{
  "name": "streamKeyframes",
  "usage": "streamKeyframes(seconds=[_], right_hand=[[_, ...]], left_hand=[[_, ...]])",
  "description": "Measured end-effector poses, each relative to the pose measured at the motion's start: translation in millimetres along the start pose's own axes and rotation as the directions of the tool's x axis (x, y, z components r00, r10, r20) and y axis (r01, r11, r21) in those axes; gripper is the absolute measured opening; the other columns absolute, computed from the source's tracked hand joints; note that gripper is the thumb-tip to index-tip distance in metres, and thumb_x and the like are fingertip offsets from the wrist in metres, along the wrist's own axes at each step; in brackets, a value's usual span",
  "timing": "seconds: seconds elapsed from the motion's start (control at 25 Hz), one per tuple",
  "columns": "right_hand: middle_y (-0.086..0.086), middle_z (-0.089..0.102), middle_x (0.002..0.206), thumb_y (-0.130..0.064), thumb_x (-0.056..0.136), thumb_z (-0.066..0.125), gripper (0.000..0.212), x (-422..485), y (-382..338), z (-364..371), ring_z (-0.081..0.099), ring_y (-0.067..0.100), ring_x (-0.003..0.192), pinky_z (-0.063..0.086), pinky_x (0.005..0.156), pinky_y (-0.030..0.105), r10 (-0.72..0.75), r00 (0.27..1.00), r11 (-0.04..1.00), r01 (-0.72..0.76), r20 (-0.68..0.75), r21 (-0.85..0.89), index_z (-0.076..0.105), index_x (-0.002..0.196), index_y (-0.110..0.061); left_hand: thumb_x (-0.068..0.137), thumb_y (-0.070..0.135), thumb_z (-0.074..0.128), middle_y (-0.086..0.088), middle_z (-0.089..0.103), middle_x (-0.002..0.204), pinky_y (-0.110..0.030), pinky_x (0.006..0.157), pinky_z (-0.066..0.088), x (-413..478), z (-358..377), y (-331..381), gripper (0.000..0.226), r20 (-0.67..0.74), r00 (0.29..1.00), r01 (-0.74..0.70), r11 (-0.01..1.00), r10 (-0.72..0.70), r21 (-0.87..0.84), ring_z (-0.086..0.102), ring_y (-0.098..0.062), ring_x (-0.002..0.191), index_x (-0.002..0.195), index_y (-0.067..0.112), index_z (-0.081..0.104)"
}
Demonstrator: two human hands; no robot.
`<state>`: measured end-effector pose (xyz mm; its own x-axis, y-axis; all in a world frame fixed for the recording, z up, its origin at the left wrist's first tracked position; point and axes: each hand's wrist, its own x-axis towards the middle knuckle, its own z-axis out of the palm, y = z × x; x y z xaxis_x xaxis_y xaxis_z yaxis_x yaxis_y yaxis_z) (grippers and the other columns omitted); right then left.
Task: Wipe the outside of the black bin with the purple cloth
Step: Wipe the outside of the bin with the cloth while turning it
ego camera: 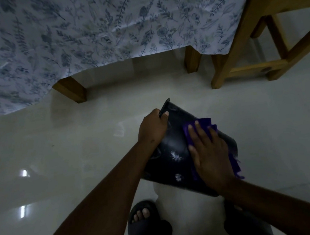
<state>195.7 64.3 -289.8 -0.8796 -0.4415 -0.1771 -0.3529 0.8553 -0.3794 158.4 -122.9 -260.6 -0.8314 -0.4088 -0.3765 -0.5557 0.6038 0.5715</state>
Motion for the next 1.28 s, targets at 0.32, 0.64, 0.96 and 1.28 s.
streamKeyframes(seconds=[0.32,0.64,0.96,1.28], right_hand=[[0.009,0.048,0.146,-0.037,0.102,0.027,0.048,81,19,-21,0.048,0.028,0.128,0.038,0.105,0.042,0.044,0.998,0.973,-0.051,0.035,0.225,0.034,0.147,-0.022],[-0.001,0.018,0.161,-0.04,0.1,0.023,0.053,2,9,0,0.014,0.029,0.147,0.02,0.113,0.048,-0.25,0.968,0.967,0.249,-0.02,-0.059,0.02,0.152,-0.029],[0.002,0.021,0.16,-0.041,0.098,0.022,0.054,-12,6,3,0.017,0.033,0.146,0.022,0.113,0.051,-0.168,0.984,0.985,0.166,-0.052,-0.044,0.023,0.15,-0.028],[0.0,0.025,0.159,-0.037,0.101,0.026,0.05,42,14,-9,0.027,0.029,0.143,0.028,0.113,0.05,0.041,0.999,0.991,-0.036,-0.034,0.126,0.024,0.15,-0.027]], left_hand=[[0.101,0.034,0.039,0.007,0.059,0.085,-0.012,0.06,0.04,-34,-14,-17,0.021,0.124,0.986,-0.092,0.98,0.115,-0.176,0.056,-0.005,0.074,0.101,0.017,0.052],[0.102,0.037,0.035,0.008,0.052,0.069,-0.027,0.056,0.036,-7,-2,-2,0.03,-0.003,0.99,-0.139,0.99,0.139,-0.029,0.052,-0.014,0.065,0.084,0.016,0.047],[0.102,0.039,0.032,-0.007,0.062,0.084,-0.034,0.069,0.045,1,2,0,0.036,-0.002,0.993,-0.114,0.993,0.114,0.017,0.061,-0.028,0.079,0.089,0.011,0.051],[0.101,0.04,0.033,-0.011,0.066,0.09,-0.037,0.073,0.049,2,1,0,0.04,-0.001,0.996,-0.093,0.995,0.093,0.029,0.062,-0.028,0.081,0.092,0.008,0.055]])
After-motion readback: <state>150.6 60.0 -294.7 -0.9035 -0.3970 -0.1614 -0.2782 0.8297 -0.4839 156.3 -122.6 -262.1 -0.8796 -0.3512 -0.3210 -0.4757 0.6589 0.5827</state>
